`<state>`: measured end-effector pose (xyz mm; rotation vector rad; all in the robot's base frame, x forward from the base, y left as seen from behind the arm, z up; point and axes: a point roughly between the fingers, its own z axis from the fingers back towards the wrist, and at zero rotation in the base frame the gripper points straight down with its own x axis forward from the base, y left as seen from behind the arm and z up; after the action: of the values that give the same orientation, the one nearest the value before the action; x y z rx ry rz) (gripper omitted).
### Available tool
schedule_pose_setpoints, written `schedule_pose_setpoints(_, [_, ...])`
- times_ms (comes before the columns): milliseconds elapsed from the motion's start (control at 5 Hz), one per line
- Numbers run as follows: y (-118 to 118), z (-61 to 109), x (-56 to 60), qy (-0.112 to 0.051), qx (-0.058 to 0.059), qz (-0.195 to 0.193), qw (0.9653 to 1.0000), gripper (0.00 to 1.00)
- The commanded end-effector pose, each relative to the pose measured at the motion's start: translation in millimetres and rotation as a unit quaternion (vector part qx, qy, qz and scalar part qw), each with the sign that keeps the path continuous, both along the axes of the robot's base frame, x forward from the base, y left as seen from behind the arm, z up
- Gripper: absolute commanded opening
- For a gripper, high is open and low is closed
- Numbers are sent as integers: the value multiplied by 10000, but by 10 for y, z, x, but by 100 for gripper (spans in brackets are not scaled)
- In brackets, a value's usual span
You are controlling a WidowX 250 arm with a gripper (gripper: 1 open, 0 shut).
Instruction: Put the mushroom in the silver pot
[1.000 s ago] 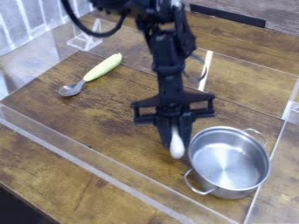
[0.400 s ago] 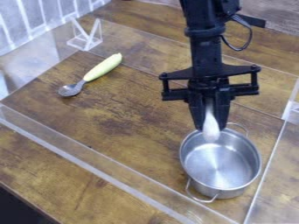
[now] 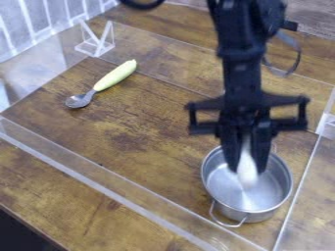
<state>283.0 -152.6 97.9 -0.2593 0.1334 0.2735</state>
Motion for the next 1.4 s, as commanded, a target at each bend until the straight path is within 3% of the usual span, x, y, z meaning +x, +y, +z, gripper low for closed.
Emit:
schedule_pose_setpoints(0, [-65, 9, -7, -350, -111, -174, 9992, 0])
schedule_pose_setpoints(400, [-94, -96, 148, -640, 51, -407, 9971, 0])
schedule_pose_setpoints(800, [184, -250, 247, -778, 242, -103, 9966, 0])
schedule_pose_setpoints(1000, [240, -189, 266, -902, 358, -41, 9953, 0])
schedule_pose_setpoints(1200, [285, -138, 293, -969, 376, 115, 9945, 0])
